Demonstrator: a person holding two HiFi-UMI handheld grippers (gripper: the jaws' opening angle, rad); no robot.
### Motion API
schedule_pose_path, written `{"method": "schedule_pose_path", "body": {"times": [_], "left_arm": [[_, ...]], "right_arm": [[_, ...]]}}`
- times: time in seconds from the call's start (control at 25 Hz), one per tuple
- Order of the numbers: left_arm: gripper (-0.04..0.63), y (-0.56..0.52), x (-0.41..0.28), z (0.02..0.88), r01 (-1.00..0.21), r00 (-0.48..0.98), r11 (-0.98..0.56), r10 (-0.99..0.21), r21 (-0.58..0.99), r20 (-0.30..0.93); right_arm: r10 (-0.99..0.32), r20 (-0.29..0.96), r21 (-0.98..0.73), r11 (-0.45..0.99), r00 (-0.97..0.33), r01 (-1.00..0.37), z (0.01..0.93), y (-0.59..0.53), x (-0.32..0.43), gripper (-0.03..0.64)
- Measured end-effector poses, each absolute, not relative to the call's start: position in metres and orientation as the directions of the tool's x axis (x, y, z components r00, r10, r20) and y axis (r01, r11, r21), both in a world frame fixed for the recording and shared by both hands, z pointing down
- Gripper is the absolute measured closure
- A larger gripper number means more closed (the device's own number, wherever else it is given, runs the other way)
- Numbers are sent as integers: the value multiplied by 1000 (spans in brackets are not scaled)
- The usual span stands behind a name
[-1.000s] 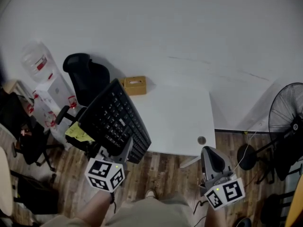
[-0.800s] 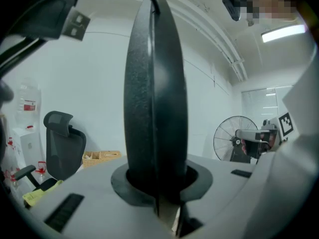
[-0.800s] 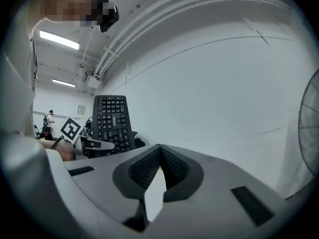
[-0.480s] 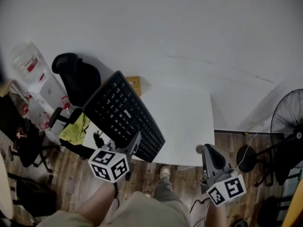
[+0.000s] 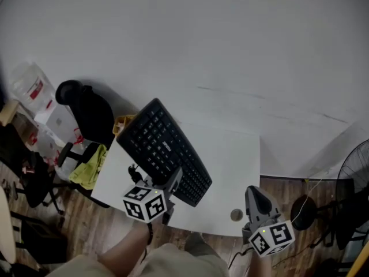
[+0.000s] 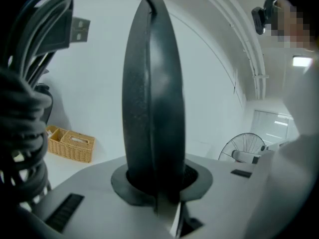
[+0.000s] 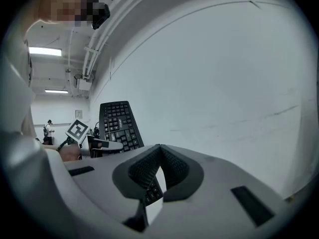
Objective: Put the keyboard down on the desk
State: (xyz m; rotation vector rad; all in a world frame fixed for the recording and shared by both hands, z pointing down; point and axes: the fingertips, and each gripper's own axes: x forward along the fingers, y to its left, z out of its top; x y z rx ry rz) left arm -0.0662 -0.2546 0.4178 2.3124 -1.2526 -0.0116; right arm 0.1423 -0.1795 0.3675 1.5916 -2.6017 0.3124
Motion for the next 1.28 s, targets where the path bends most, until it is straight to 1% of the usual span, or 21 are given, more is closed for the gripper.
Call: {"method": "schedule_pose_path", "body": {"times": [0.28,0.6,0.88,1.08,1.28], "left_arm": [[509,-318,-24,451,-728,582,-358,-774,584,250],[509,-379,10,503,-703,563,-253,-768,664,304],[509,-411,25,556,-600,562,-100,-759,794,329],[509,-434,42,593,-522,596,-60,-740,851,313],[509,-454,42,629,-462,600,22,-728,887,331]], "right_arm": [[-867,204,-151,430,-454,-890,383,-250,182,592],[-851,236,-186,434,-469,-881,412,-300,200,592],[-840,279,-254,402,-465,-880,445,-326,200,592],[-838,325,-262,366,-438,-893,467,-343,208,592],[-830,350,-303,339,-435,-891,484,-359,204,592]]}}
